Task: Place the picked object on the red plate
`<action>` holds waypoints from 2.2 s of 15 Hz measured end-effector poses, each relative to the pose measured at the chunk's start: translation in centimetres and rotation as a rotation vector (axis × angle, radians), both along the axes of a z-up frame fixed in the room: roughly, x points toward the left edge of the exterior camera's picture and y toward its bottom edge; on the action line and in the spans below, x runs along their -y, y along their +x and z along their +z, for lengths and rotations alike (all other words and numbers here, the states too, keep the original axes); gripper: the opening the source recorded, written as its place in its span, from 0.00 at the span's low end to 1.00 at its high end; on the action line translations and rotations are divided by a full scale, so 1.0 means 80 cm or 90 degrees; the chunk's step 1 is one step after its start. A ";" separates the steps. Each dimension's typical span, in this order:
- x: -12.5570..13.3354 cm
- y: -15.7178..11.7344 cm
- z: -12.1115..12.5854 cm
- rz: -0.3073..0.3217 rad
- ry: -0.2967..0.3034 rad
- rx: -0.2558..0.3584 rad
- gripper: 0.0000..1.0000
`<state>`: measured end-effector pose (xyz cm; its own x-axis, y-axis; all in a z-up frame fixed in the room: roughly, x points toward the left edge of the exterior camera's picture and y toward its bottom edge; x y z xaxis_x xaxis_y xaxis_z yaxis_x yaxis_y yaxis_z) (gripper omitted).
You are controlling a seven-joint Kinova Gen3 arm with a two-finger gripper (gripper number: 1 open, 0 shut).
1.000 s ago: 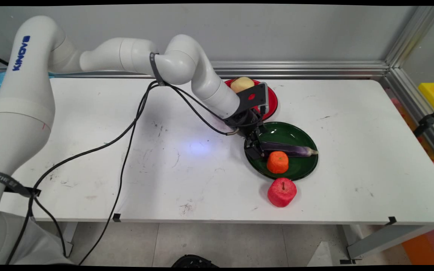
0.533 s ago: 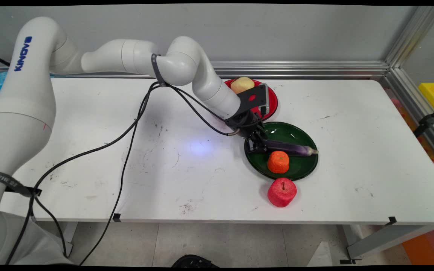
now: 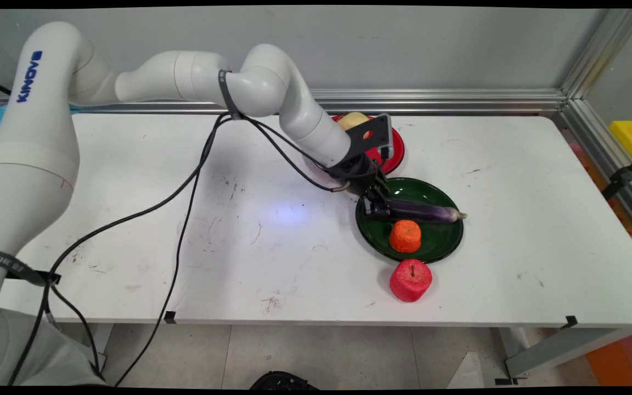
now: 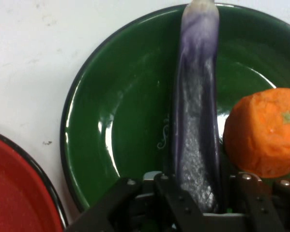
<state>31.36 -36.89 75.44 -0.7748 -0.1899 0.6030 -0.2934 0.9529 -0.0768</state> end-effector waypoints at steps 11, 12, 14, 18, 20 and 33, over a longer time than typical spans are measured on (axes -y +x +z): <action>0.022 0.040 0.059 0.038 -0.011 0.003 0.00; 0.025 0.049 0.064 0.045 -0.013 0.006 0.00; 0.033 0.065 0.071 0.062 -0.018 0.011 0.00; 0.046 0.092 0.076 0.088 -0.028 0.021 0.00; 0.056 0.107 0.075 0.102 -0.035 0.026 0.00; 0.103 0.162 0.039 0.147 -0.057 0.037 0.00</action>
